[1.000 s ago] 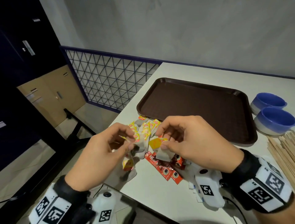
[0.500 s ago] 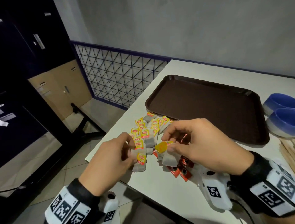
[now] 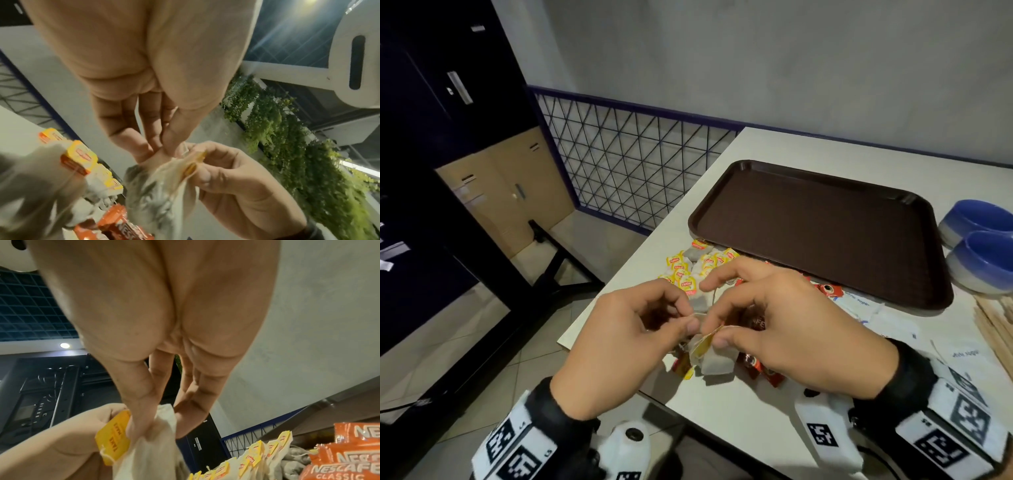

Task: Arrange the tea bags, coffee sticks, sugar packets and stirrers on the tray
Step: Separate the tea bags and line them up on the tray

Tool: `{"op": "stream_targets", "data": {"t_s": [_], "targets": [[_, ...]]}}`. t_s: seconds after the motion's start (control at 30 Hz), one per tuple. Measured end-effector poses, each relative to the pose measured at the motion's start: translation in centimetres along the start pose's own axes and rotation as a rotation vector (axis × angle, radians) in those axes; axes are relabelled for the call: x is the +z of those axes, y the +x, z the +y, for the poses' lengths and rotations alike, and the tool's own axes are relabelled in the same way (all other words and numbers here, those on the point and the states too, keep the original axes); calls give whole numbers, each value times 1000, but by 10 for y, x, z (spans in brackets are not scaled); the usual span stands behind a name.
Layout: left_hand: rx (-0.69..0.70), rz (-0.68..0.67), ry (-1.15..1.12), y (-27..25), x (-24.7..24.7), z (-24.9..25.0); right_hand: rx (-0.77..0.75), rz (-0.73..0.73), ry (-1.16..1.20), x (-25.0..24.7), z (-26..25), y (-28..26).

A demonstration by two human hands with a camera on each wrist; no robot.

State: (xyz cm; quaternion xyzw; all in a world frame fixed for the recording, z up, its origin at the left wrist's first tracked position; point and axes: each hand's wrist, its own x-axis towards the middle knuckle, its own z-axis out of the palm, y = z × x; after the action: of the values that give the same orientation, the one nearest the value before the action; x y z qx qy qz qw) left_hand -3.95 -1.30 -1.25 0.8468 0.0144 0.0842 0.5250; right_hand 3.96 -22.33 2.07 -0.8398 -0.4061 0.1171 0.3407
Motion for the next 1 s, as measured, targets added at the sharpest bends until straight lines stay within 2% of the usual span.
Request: {"op": "stream_targets", "data": {"t_s": [0.1, 0.17, 0.27, 0.37, 0.57, 0.67, 0.83, 1.0], "targets": [[-32, -40, -83, -1, 0, 7, 8, 37, -12, 0, 2, 0], [-41, -9, -30, -1, -4, 4, 41, 59, -12, -4, 2, -2], [-48, 54, 238, 6, -12, -7, 64, 82, -19, -9, 2, -4], [-47, 35, 529, 14, -13, -16, 86, 94, -34, -12, 2, -4], [-17, -32, 684, 20, -2, -23, 105, 155, 30, -17, 2, -3], [-9, 8, 633, 18, -1, -20, 101, 186, 45, -24, 3, -5], [45, 109, 326, 14, -5, -11, 19, 121, 70, -34, 1, -9], [145, 92, 72, 10, 0, 9, -34, 69, 134, -25, -4, -8]]}}
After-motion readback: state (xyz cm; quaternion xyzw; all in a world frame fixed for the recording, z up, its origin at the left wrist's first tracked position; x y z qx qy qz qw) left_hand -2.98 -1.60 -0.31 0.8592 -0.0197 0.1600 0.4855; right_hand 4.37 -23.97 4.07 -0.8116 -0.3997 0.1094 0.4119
